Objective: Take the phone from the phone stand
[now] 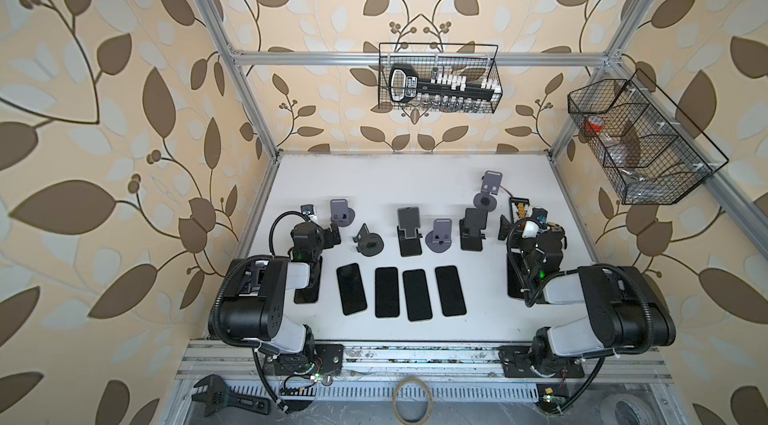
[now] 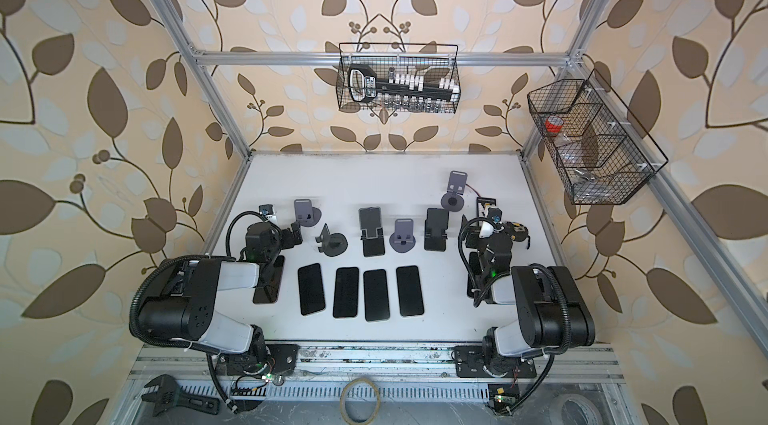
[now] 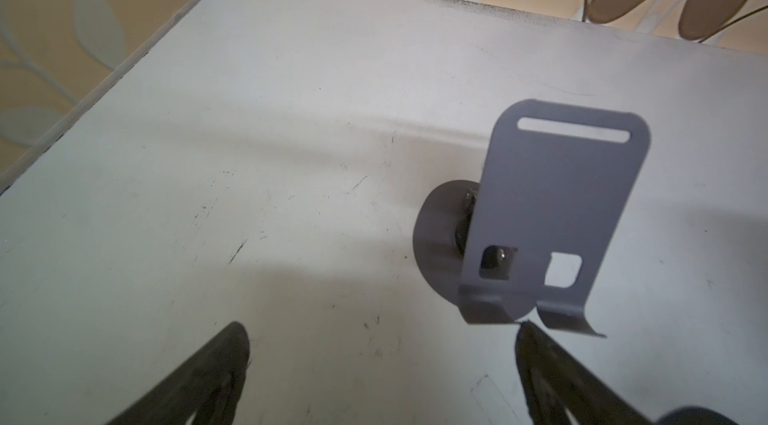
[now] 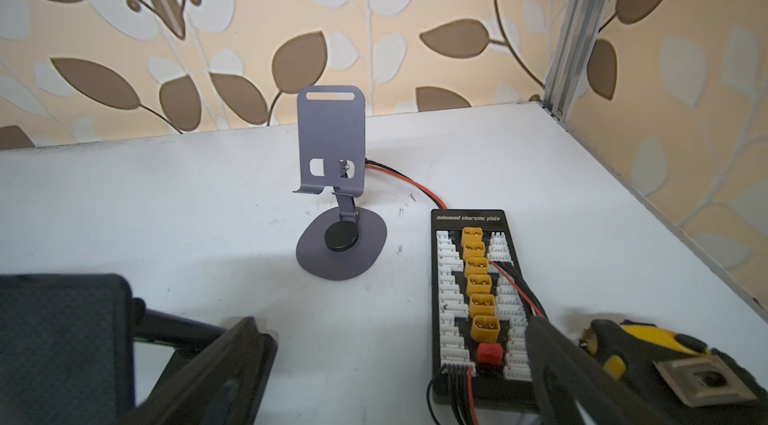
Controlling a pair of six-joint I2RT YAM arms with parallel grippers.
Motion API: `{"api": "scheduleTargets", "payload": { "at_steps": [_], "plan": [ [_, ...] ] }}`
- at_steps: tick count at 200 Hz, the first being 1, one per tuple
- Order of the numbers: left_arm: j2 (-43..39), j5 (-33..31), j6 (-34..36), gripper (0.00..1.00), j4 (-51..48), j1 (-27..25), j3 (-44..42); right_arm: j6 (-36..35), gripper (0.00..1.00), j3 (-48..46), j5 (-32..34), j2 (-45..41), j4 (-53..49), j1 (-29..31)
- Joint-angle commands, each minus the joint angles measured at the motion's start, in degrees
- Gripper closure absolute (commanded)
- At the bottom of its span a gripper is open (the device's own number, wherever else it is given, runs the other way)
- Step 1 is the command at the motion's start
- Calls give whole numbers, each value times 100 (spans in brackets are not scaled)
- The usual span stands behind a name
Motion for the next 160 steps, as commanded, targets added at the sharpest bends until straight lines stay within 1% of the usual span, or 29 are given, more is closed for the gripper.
{"api": "scheduleTargets", "payload": {
  "at_steps": [1,85,110,160],
  "plan": [
    [-68,-94,113,1,112,-49,58,-79,0,95,71,76,-32,17],
    [19,-121,126,1,22,-67,152,-82,0,100,71,76,-30,17],
    [117,-284,234,1,-77,-192,270,-86,0,100,73,77,-34,17],
    [83,-292,232,1,-73,-196,242,-85,0,100,76,75,-34,15]
  ]
}}
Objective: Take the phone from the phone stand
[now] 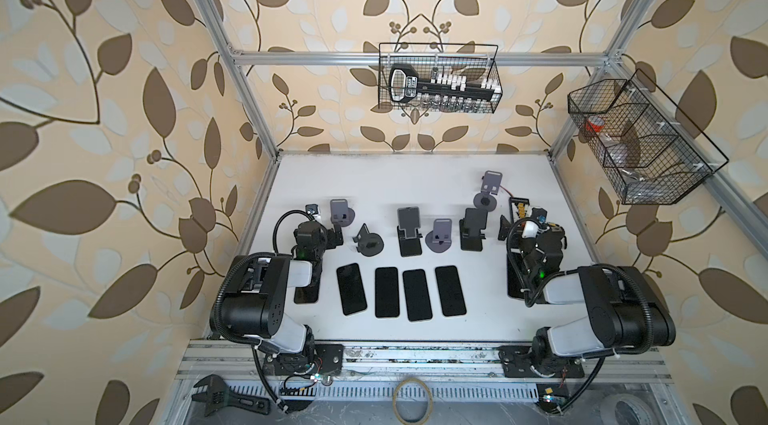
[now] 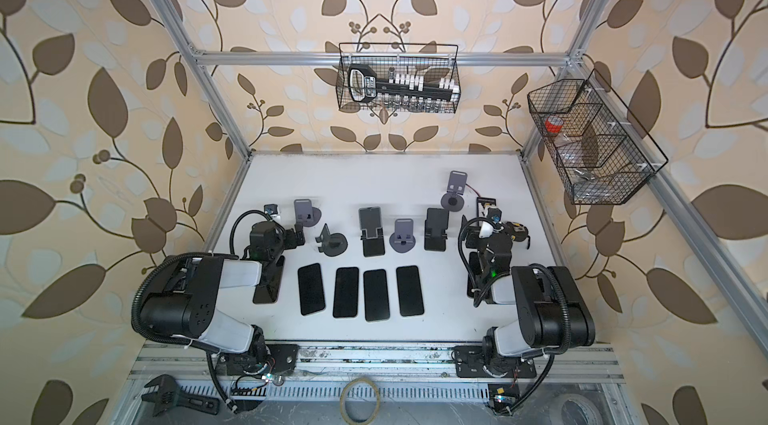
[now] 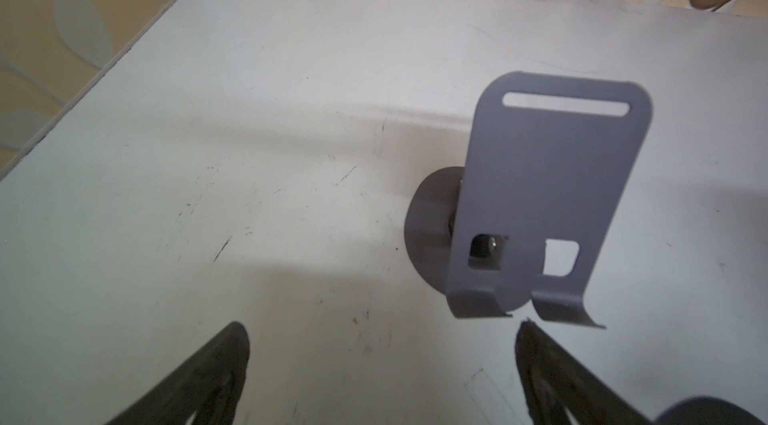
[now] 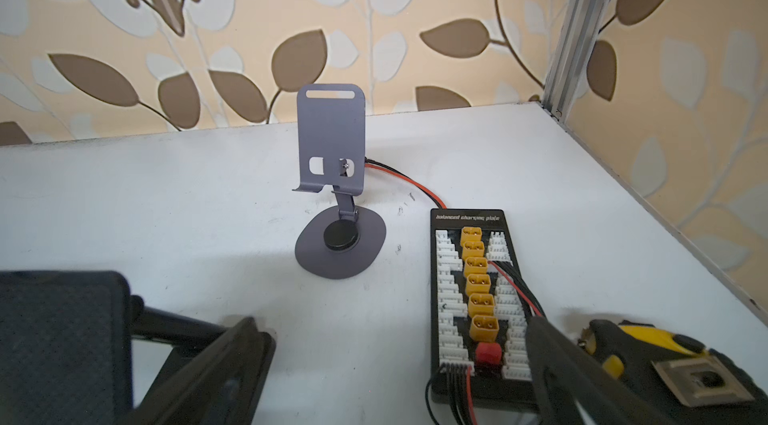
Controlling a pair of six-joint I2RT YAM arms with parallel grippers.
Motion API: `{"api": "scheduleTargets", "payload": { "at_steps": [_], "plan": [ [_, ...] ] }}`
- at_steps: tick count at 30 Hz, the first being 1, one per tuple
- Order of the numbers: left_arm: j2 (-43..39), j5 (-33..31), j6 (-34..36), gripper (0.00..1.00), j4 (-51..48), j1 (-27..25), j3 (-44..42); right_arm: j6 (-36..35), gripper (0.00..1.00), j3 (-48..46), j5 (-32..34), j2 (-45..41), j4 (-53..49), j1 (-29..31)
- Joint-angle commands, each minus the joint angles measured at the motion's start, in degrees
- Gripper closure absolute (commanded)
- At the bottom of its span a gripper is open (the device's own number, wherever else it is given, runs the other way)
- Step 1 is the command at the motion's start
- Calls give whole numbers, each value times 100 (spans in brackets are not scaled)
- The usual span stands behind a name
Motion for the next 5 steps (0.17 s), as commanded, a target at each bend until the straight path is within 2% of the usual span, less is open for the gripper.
{"api": "scheduleTargets", "payload": {
  "at_steps": [1,5],
  "plan": [
    [-38,-130,103,1,104,-22,138,-46,0,100,78,75,-24,14],
    [-144,-109,120,1,229,-31,21,-42,0,100,71,73,-25,11]
  ]
}}
